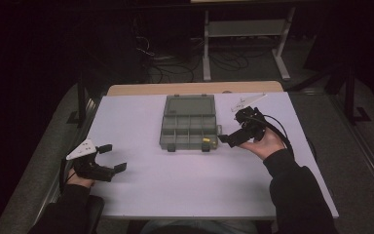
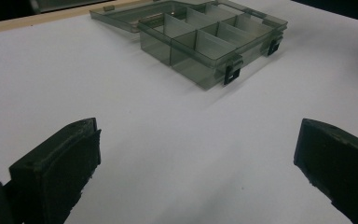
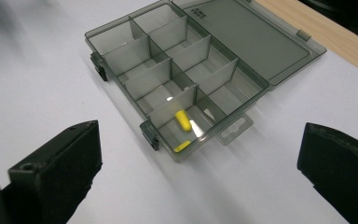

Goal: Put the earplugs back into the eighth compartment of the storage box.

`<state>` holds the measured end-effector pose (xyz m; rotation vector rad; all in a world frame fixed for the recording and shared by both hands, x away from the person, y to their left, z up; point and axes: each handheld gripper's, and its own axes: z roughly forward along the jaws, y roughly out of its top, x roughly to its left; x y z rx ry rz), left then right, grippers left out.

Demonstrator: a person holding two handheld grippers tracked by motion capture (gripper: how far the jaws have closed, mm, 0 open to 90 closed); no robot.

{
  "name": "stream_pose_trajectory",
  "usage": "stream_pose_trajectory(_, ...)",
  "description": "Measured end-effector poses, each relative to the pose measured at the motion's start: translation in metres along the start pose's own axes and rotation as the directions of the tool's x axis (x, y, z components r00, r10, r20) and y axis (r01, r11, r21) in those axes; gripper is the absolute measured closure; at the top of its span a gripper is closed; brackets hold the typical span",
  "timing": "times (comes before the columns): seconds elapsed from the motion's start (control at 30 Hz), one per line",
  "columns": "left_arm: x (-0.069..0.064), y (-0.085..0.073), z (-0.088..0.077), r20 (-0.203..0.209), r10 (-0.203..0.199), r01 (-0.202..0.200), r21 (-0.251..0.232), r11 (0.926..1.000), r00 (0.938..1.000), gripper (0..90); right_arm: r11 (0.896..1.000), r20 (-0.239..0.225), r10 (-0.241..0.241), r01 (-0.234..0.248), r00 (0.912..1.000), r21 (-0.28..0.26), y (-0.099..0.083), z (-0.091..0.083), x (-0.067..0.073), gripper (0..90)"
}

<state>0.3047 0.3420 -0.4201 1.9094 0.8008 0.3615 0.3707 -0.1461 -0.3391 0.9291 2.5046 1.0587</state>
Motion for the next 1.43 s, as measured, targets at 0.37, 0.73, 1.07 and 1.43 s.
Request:
stream_pose_trajectory(0.37,0.0,0.0,0.0,-0.001,0.0,0.0,0.002,1.0,1.0,0.0,0.999,0.003,0.006,-0.006,1.0,-0.036,-0.026,-0.012,0.003,0.0)
stream_pose_trajectory(0.73,0.0,0.0,0.0,-0.002,0.001,-0.001,0.003,1.0,1.0,0.0,0.996,0.012,0.063,-0.063,0.9979,-0.06,-0.06,-0.015,-0.002,0.0)
stream_pose_trajectory(1.07,0.0,0.0,-0.001,-0.002,0.004,-0.004,0.005,1.0,1.0,0.0,0.986,0.009,0.099,-0.097,0.995,-0.136,-0.094,-0.024,-0.003,0.0)
stream_pose_trajectory(1.43,0.0,0.0,0.0,-0.003,0.002,-0.002,0.005,1.0,1.0,0.0,0.972,0.027,0.12,-0.112,0.9924,-0.208,-0.122,-0.034,-0.002,0.0)
